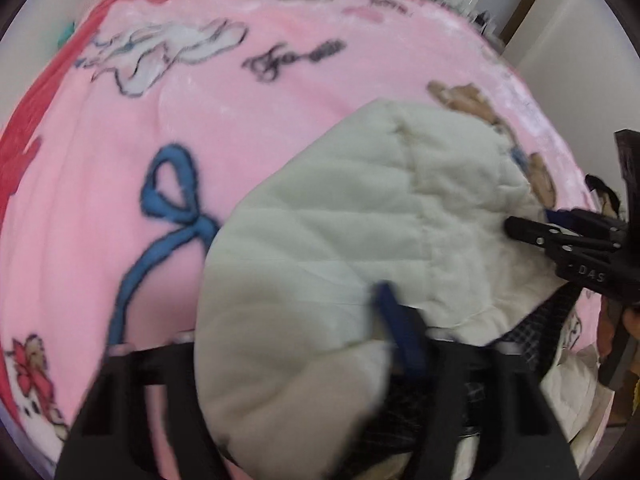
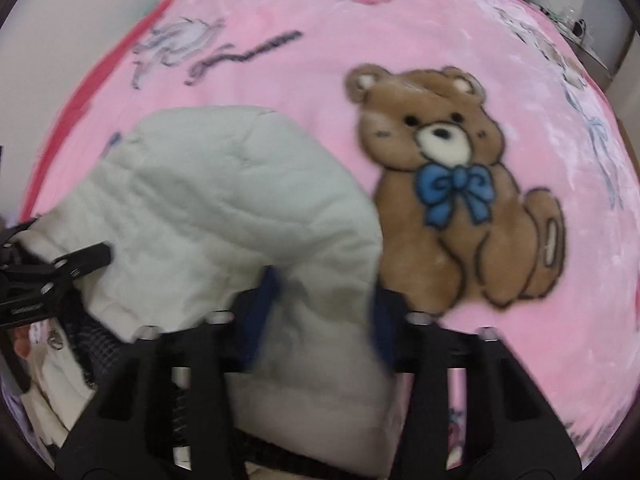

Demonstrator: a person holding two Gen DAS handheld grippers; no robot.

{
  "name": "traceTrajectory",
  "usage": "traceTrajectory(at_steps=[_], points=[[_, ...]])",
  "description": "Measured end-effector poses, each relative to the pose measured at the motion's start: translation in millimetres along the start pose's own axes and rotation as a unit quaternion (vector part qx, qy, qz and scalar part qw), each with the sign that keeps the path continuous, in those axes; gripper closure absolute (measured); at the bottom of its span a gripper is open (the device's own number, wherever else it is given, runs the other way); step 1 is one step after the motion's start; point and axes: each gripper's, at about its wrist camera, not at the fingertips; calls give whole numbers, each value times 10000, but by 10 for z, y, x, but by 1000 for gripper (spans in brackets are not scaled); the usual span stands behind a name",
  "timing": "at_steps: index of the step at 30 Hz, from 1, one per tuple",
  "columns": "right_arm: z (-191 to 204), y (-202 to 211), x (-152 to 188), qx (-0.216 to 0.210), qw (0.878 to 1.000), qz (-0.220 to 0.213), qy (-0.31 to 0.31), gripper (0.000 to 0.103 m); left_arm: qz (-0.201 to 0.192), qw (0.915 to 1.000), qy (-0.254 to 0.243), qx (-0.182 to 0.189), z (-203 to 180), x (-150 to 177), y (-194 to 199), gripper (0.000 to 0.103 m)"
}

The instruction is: Fold large clothes

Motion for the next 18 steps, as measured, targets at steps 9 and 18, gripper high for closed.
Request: traceTrajectory(at_steps=[9, 18], points=[[288, 1090, 337, -344, 9770, -1735, 1194, 86, -1362, 9843, -938, 609, -202, 436, 993, 89], [645, 1970, 1646, -1100, 9617, -2115, 1350, 84, -1850, 9669, -938, 1485, -196, 1846, 1868, 89]])
Point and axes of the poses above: each gripper's, at about its wrist camera, not at the fingertips, and y roughly against the way its jaws point, z to its left, x to its underside, and after that the axes turned 9 degrees about y, right-handed
